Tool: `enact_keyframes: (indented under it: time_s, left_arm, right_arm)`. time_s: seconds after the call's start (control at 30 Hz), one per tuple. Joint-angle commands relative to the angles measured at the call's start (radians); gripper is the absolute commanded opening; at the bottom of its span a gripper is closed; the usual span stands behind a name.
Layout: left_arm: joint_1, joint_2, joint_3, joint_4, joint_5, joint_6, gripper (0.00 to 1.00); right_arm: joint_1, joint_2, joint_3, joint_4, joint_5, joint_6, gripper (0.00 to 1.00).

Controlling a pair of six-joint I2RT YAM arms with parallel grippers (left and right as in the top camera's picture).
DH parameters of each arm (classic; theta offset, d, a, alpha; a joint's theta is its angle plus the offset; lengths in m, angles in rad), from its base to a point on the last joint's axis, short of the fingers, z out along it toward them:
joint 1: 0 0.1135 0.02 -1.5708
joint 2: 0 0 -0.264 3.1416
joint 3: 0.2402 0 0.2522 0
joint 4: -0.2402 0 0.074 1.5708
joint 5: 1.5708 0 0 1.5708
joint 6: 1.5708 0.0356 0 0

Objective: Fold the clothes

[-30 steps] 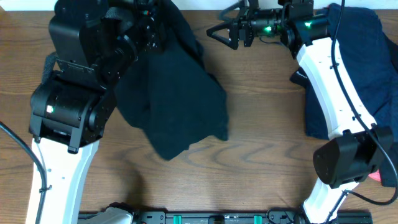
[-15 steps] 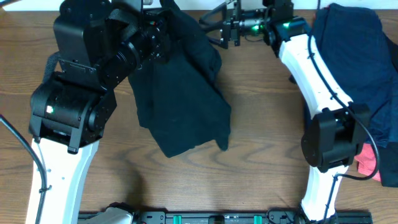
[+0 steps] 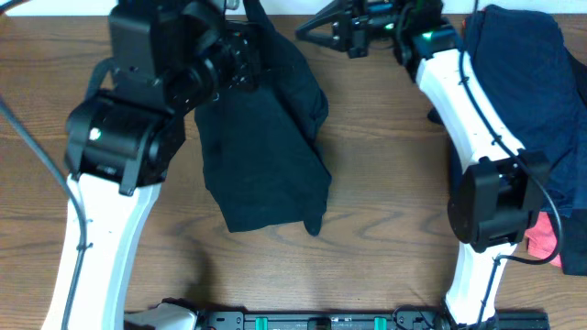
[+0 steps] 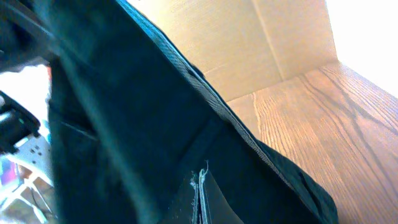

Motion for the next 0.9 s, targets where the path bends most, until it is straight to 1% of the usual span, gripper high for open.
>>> enact_keyframes:
  time_s: [0.0,0.03,0.1,0.13,0.23,0.33,0.4,0.63,0.73,0.87]
  left_arm:
    - [0.002,0.015,0.013,0.007,-0.017,0.006,0.07]
    - [0.002,0.016,0.013,0.008,-0.018,0.006,0.06]
    - [0.002,0.014,0.013,0.014,-0.02,0.01,0.06]
    - [0.002,0.011,0.013,0.02,-0.02,0.01,0.06]
    - [0.002,-0.004,0.013,0.042,-0.02,0.01,0.06]
    - [0.002,-0.022,0.013,0.069,-0.02,0.009,0.06]
    - [0.002,-0.028,0.013,0.086,-0.02,0.009,0.06]
    - [0.002,-0.031,0.013,0.097,-0.02,0.005,0.06]
    - [0.002,-0.031,0.013,0.096,-0.021,0.005,0.06]
    - [0.002,-0.029,0.013,0.095,-0.039,0.005,0.06]
  right_arm:
    - [-0.067,0.001,0.008,-0.007,-0.047,0.064,0.01]
    - [-0.082,0.001,0.008,-0.007,-0.064,0.06,0.12]
    - [-0.1,0.001,0.006,-0.018,-0.069,0.052,0.53]
    - [-0.107,0.002,0.004,-0.018,-0.069,0.049,0.66]
    - [-0.112,0.003,-0.016,-0.019,-0.069,0.036,0.89]
    - [-0.103,0.005,-0.05,-0.019,-0.069,0.019,0.96]
    - [-0.09,0.005,-0.082,-0.018,-0.065,0.008,0.98]
    - [-0.025,0.006,-0.21,-0.026,0.096,0.009,0.95]
    - [0.009,0.006,-0.229,-0.025,0.102,0.005,0.95]
    - [0.072,0.006,-0.229,-0.026,0.077,-0.016,0.96]
